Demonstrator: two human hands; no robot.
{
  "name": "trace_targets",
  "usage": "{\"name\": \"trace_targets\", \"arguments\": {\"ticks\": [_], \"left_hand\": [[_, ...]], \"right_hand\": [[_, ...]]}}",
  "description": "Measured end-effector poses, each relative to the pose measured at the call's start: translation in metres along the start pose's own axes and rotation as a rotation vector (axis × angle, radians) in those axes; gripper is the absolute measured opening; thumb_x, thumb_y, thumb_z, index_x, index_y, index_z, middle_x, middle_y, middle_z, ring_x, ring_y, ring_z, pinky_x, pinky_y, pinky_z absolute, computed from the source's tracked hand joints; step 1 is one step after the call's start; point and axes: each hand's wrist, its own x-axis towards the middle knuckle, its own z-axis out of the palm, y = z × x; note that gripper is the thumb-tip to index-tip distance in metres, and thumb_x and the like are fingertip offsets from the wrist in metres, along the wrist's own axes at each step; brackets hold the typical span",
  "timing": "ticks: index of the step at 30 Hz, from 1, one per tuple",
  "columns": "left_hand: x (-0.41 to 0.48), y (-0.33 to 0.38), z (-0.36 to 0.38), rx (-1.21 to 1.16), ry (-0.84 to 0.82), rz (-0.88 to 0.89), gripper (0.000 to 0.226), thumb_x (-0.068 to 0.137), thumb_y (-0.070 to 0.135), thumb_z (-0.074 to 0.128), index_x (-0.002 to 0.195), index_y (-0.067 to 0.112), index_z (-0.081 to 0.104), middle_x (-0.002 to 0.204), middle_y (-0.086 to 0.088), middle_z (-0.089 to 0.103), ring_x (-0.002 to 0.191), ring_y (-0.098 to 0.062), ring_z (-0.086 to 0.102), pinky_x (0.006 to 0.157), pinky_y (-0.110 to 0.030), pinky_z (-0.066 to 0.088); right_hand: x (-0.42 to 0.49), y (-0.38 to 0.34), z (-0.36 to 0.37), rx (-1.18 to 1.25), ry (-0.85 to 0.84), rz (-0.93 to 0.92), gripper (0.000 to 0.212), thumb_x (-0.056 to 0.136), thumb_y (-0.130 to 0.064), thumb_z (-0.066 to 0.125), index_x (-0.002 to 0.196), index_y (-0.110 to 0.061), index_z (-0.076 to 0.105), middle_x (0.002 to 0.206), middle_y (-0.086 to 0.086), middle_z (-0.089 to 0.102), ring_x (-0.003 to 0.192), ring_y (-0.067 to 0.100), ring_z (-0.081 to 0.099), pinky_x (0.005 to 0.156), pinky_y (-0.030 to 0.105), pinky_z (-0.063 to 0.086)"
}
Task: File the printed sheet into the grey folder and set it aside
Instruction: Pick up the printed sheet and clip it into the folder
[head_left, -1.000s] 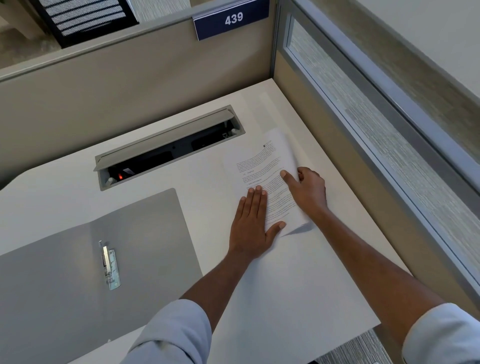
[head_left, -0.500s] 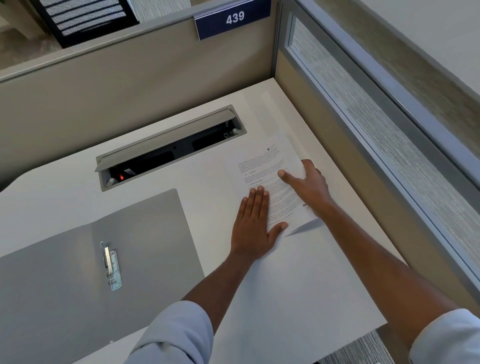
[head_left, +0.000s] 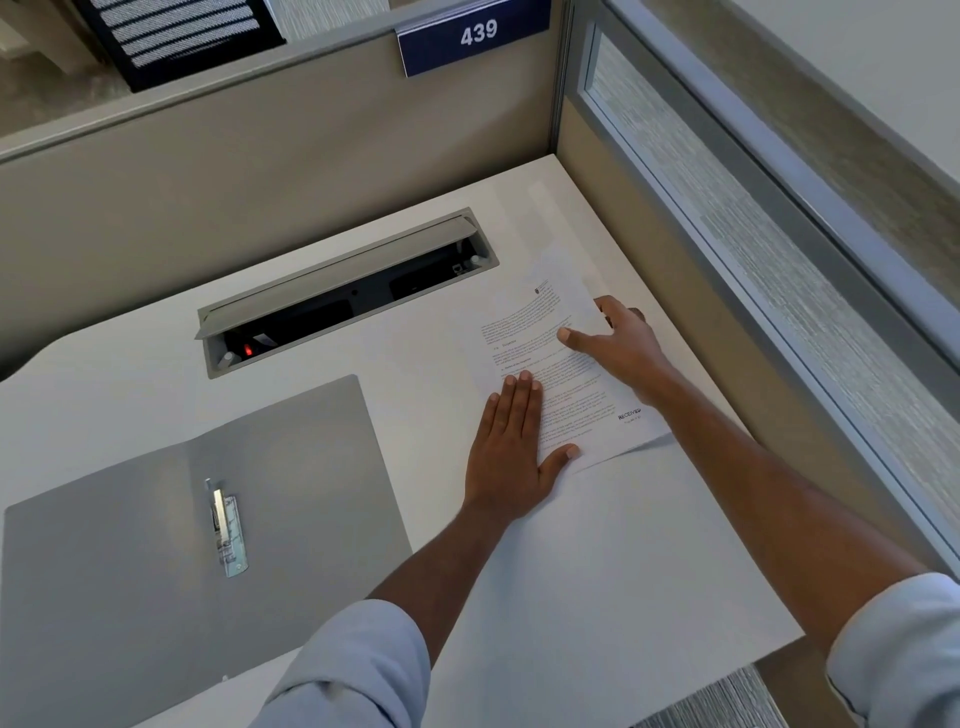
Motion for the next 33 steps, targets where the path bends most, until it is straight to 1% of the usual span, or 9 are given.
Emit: {"name": "trace_targets", "arguments": {"ticks": [5,9,11,15,18,22,27,30,33], "left_hand": [[0.000,0.000,-0.001,-0.003,0.000,0.002,0.096,0.106,0.074,0.029,0.172,0.008,0.008,0.182,-0.008,0.003,0.170,-0.024,-0.001,0.137,-0.048,0.017],[0.000,0.000,-0.002,-0.004,-0.002,0.001,0.095,0.106,0.074,0.027,0.172,0.008,0.008,0.182,-0.008,0.003,0.170,-0.024,0.000,0.137,-0.048,0.017],[0.000,0.000,-0.002,-0.006,-0.005,0.000,0.096,0.106,0.075,0.027,0.172,0.008,0.009,0.182,-0.008,0.004,0.170,-0.024,0.000,0.137,-0.048,0.017],[0.000,0.000,-0.002,-0.024,-0.006,0.000,0.096,0.106,0.074,0.030,0.172,0.008,0.009,0.182,-0.009,0.003,0.170,-0.024,0.000,0.137,-0.048,0.017],[-0.001,0.001,-0.002,-0.025,-0.001,0.001,0.096,0.106,0.074,0.031,0.172,0.008,0.009,0.182,-0.008,0.003,0.170,-0.024,-0.001,0.137,-0.048,0.017],[0.000,0.001,-0.003,-0.017,-0.002,0.003,0.095,0.106,0.074,0.030,0.172,0.008,0.009,0.182,-0.008,0.003,0.170,-0.024,-0.001,0.137,-0.047,0.015],[0.000,-0.001,-0.005,-0.025,-0.019,0.012,0.097,0.105,0.075,0.030,0.171,0.006,0.011,0.182,-0.010,0.005,0.170,-0.026,0.001,0.138,-0.048,0.012],[0.001,-0.003,-0.012,-0.095,-0.064,0.014,0.098,0.105,0.073,0.034,0.172,0.007,0.006,0.182,-0.009,-0.001,0.169,-0.025,-0.006,0.139,-0.046,0.004],[0.006,-0.004,-0.025,-0.415,-0.090,-0.118,0.091,0.109,0.059,0.044,0.172,0.014,-0.003,0.182,-0.001,-0.012,0.168,-0.019,-0.016,0.138,-0.042,-0.005]], "right_hand": [[0.000,-0.002,-0.002,0.229,-0.094,0.105,0.054,0.087,-0.044,0.087,0.130,-0.031,0.059,0.126,0.001,0.075,0.092,0.023,0.081,0.069,0.041,0.070],[0.001,-0.005,-0.009,0.408,-0.189,0.174,0.062,0.085,-0.038,0.089,0.137,-0.029,0.056,0.118,0.005,0.081,0.090,0.025,0.084,0.067,0.043,0.068],[0.001,-0.006,-0.011,0.385,-0.212,0.198,0.061,0.084,-0.034,0.091,0.135,-0.027,0.057,0.115,0.004,0.081,0.092,0.027,0.083,0.063,0.040,0.067],[0.008,-0.001,-0.010,0.195,-0.131,0.196,0.037,0.084,-0.021,0.092,0.108,-0.024,0.064,0.106,0.000,0.078,0.090,0.025,0.078,0.049,0.028,0.062],[0.016,0.011,-0.008,0.007,-0.036,0.159,0.032,0.087,-0.013,0.088,0.112,-0.018,0.070,0.107,0.003,0.077,0.088,0.025,0.078,0.064,0.036,0.066],[0.022,0.025,-0.008,-0.183,0.063,0.090,0.025,0.084,-0.013,0.085,0.102,-0.024,0.070,0.099,0.003,0.076,0.082,0.024,0.076,0.077,0.043,0.067],[0.016,0.023,-0.013,-0.122,0.062,0.037,0.031,0.083,-0.011,0.089,0.104,-0.026,0.071,0.088,-0.015,0.068,0.073,0.016,0.075,0.051,0.027,0.061],[0.012,0.023,-0.017,-0.027,0.040,0.043,0.027,0.081,-0.007,0.091,0.099,-0.018,0.074,0.093,-0.002,0.077,0.074,0.025,0.081,0.059,0.036,0.067],[0.004,0.019,-0.023,0.108,0.014,0.050,0.029,0.078,-0.001,0.092,0.099,-0.017,0.079,0.091,0.006,0.083,0.075,0.029,0.083,0.060,0.040,0.067]]}}
